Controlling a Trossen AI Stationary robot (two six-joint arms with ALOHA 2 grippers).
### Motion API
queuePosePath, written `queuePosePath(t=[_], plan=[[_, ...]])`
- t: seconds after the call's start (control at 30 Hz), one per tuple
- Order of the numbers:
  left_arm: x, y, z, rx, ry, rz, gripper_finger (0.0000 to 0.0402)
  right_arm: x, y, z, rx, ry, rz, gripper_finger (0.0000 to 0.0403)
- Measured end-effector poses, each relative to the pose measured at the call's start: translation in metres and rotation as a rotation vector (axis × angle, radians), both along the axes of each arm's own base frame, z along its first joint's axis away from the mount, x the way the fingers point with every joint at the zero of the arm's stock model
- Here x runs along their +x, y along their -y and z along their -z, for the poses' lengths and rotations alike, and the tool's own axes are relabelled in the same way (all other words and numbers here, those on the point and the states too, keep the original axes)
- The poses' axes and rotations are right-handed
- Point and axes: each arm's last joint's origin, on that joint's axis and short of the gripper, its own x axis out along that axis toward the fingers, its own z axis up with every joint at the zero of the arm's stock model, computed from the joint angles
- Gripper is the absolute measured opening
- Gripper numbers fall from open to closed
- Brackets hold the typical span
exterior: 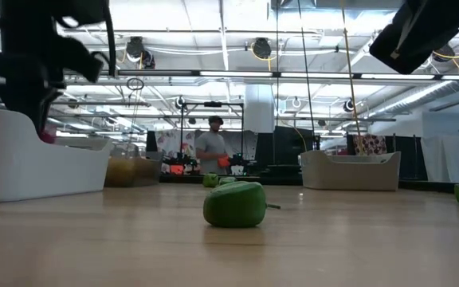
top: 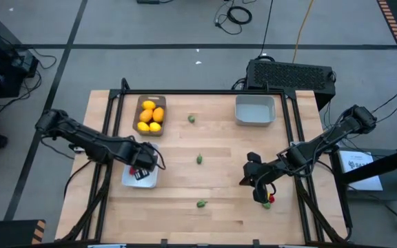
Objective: Sort produce into baskets
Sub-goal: Put the top red chili pepper into the white bin, then put the red chili pepper into the white bin
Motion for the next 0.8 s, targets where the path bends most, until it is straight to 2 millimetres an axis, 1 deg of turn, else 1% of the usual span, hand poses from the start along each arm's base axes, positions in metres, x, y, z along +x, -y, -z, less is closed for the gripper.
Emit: queuePosePath(t=[0.17, 0.37, 0.67, 0.8], plan=[[0.0017, -0.0085, 0.0078, 0.003, 0.015, -0.027, 0.0107, 0.0006, -0.0003, -0.0007, 0.008, 0.008, 0.004, 0.0], [0.0033, -0.0113, 0.0082, 0.036, 0.03, -0.006, 0.0113, 0.0006, -0.0003, -0.0007, 0.025, 0.002, 0.021, 0.0], [0.0031, -0.0114, 0.0082, 0.037, 0.029, -0.009, 0.0188, 0.0004, -0.0002, -0.0005, 0.017, 0.002, 0.015, 0.0], [0.0032, -0.0113, 0.0075, 0.035, 0.026, -0.005, 0.0211, 0.0004, -0.0002, -0.0005, 0.017, 0.002, 0.014, 0.0]])
